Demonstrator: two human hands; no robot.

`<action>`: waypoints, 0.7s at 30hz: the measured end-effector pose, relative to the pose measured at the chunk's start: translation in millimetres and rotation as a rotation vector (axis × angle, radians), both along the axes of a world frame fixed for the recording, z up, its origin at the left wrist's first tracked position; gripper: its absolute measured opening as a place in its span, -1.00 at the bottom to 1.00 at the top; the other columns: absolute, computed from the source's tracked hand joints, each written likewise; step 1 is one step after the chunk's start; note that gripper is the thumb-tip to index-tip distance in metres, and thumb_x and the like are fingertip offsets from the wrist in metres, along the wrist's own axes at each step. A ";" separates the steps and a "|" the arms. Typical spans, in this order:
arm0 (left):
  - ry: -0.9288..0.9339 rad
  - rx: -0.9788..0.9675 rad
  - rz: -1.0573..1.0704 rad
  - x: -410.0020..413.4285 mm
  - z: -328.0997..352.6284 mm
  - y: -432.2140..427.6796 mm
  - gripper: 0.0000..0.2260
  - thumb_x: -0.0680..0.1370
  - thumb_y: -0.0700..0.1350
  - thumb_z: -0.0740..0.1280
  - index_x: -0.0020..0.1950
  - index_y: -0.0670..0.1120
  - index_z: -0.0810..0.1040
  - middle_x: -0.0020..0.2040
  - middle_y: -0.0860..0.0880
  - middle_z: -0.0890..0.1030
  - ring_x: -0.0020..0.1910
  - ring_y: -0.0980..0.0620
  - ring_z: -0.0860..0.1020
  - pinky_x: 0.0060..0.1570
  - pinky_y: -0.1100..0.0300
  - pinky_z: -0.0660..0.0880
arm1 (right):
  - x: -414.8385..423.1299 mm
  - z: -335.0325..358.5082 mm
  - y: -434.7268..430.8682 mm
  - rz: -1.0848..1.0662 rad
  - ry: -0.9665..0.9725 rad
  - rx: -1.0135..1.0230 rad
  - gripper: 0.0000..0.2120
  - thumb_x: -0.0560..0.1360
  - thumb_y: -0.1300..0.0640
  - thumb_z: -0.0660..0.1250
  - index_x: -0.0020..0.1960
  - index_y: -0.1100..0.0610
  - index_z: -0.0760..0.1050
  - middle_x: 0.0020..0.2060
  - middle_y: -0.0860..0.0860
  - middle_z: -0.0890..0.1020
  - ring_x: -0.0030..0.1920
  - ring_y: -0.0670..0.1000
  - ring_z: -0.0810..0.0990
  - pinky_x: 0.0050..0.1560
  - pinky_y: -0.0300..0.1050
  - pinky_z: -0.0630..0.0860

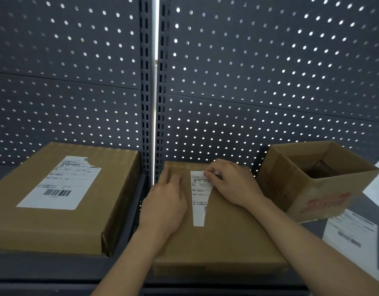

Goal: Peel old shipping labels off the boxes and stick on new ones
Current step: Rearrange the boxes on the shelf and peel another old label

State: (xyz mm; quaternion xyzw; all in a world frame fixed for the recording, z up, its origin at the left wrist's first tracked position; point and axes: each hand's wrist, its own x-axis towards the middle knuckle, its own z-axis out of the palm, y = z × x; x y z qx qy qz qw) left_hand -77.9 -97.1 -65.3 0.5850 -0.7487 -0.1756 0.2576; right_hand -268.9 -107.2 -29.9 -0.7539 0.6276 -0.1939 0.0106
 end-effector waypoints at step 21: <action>0.008 0.026 -0.029 -0.5 7.5 0.5 -0.57 0.65 -0.12 0.05 0.52 0.12 0.22 0.59 0.02 0.05 0.40 -0.15 0.35 0.21 -0.08 0.44 | 13.4 3.8 15.8 0.202 -0.484 -0.137 -0.85 0.58 0.12 0.28 -0.12 0.13 0.54 -0.30 -0.15 0.51 -0.29 -0.14 0.45 -0.24 -0.35 0.31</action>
